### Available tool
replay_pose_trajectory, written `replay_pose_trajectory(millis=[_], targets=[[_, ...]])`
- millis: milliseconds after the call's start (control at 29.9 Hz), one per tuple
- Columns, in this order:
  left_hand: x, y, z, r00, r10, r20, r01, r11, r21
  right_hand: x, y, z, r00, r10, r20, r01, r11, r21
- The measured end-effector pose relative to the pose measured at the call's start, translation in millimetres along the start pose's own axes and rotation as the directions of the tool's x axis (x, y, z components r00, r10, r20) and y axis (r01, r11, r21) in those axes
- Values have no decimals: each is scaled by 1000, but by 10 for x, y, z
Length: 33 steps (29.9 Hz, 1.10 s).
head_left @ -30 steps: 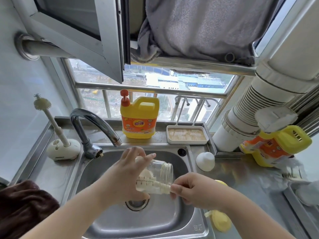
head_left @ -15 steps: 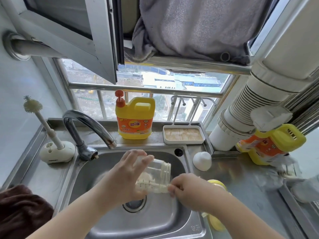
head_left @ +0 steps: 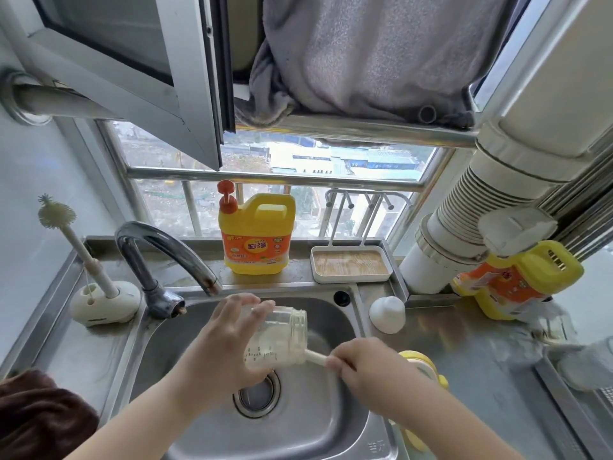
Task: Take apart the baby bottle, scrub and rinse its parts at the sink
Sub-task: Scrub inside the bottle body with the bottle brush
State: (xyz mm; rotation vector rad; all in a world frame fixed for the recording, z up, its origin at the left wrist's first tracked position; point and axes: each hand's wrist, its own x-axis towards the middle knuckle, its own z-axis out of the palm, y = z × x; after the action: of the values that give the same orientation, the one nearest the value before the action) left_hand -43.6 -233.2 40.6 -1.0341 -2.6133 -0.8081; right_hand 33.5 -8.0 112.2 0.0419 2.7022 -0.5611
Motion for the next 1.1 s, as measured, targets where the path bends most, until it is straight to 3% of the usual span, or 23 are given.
replay_pose_trajectory(millis=[67, 167, 200, 234, 267, 301, 368, 434, 468, 501, 568, 668, 769, 835, 969, 1036, 1103], targets=[[-37, -7, 6, 1000, 17, 10, -17, 1000, -15, -24, -8, -106, 969, 44, 242, -106, 962, 250], [-44, -8, 22, 1000, 14, 7, -14, 1000, -23, -47, 59, -223, 951, 57, 305, -144, 952, 271], [-37, -8, 28, 1000, 6, 14, -6, 1000, -13, -36, 85, -218, 978, 38, 203, -72, 984, 161], [-37, -8, 34, 1000, -12, 16, 12, 1000, -20, -13, 127, -202, 999, -18, 37, 21, 997, -69], [-42, -8, 35, 999, -37, 13, 38, 998, -44, 16, 173, -194, 978, -115, -176, 52, 944, -326], [-48, -5, 26, 998, -62, 3, 62, 996, -69, 30, 214, -175, 927, -215, -306, 54, 887, -459], [-36, 13, -14, 996, -87, -21, 85, 993, -78, -5, 168, -212, 866, -329, -377, 64, 820, -568], [-5, 23, -60, 998, -58, -35, 56, 997, -52, -22, 100, -215, 892, -257, -372, 31, 856, -517], [8, 19, -76, 999, -32, -35, 31, 999, -31, -29, 89, -219, 936, -192, -294, 36, 884, -465], [9, 8, -87, 1000, -5, -24, 4, 1000, -10, -50, 115, -203, 982, -112, -153, 53, 936, -348], [-21, -9, -108, 1000, 30, -2, -30, 999, 14, -76, 119, -213, 990, -11, 139, 14, 1000, -16], [-77, -18, -117, 1000, 18, -18, -18, 1000, 11, -90, 66, -269, 943, 17, 332, -129, 940, 317], [-70, 63, -68, 999, 24, -47, -23, 999, 26, -40, -36, -246, 930, 29, 367, -237, 809, 538], [-105, 173, -14, 999, 44, -3, -44, 999, -9, 10, -114, -206, 940, 13, 341, -222, 784, 580], [-195, 289, -46, 997, 80, -14, -81, 984, -156, 38, -130, -187, 955, -4, 297, -156, 845, 512], [-175, 227, -123, 997, 82, -1, -81, 986, -146, 20, -102, -211, 956, -8, 292, -123, 897, 425], [-56, 210, -235, 991, 30, 134, -23, 998, -55, -2, -133, -222, 948, -34, 318, -78, 940, 333]])
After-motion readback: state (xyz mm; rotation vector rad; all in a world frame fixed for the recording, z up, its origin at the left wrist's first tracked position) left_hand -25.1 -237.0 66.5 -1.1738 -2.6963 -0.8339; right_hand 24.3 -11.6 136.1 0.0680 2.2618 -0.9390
